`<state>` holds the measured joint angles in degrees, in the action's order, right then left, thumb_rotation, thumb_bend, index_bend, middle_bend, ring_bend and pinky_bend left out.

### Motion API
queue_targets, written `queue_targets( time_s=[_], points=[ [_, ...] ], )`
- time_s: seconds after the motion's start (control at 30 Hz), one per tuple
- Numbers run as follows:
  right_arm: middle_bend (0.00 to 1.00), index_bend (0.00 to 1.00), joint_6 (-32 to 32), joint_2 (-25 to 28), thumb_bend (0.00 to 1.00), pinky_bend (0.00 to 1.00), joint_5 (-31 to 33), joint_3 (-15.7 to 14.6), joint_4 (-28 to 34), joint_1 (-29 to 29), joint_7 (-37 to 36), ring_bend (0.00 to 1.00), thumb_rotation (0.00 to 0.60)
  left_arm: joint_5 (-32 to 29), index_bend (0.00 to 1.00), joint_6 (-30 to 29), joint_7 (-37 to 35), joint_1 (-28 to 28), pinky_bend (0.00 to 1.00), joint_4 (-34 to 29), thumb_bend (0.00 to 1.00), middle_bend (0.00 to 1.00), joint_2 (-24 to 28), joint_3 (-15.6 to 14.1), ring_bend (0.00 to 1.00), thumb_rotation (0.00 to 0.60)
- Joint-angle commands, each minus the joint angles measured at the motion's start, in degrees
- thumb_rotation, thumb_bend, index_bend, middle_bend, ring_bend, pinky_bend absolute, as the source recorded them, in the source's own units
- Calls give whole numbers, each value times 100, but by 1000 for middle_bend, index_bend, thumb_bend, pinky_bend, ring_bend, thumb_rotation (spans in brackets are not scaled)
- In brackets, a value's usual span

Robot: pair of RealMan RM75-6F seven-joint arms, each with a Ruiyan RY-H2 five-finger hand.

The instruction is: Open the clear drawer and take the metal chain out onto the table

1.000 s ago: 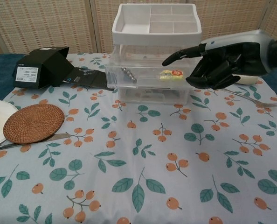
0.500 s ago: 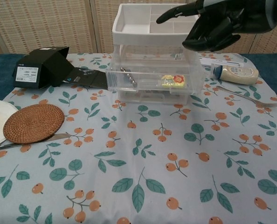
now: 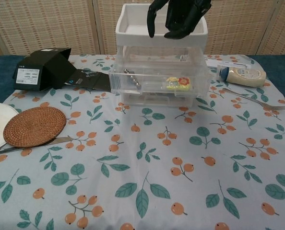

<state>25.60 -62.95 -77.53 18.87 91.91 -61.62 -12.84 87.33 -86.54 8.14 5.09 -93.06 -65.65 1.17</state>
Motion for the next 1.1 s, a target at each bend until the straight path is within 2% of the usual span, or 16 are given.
queue_targets(
  time_s=[0.03,0.33,0.57,0.87,1.1],
  points=[
    [849,381,36,-431,445,1000,-228,-183,-440,-321,454,923,600,-21,158,-21,-17,-23,94,9,169,115,-9,4,119,600],
    [850,380,484,-927,368,1000,-1212,-564,-1086,-672,930,923,600,-67,158,-72,-64,-68,94,45,170,116,-38,35,119,600],
    [855,351,627,-1142,257,1000,-1486,-759,-1432,-885,918,926,600,-67,158,-92,-92,-80,94,59,169,115,-51,55,119,600],
    [878,351,878,-1473,251,1000,-1811,-1046,-1898,-1076,869,955,600,-99,158,-103,-94,-107,94,65,169,115,-53,68,119,600],
    [887,351,929,-1565,310,1000,-1899,-1246,-2047,-1168,694,965,600,-107,159,-82,-77,-95,94,76,170,115,-74,85,119,600]
  ],
)
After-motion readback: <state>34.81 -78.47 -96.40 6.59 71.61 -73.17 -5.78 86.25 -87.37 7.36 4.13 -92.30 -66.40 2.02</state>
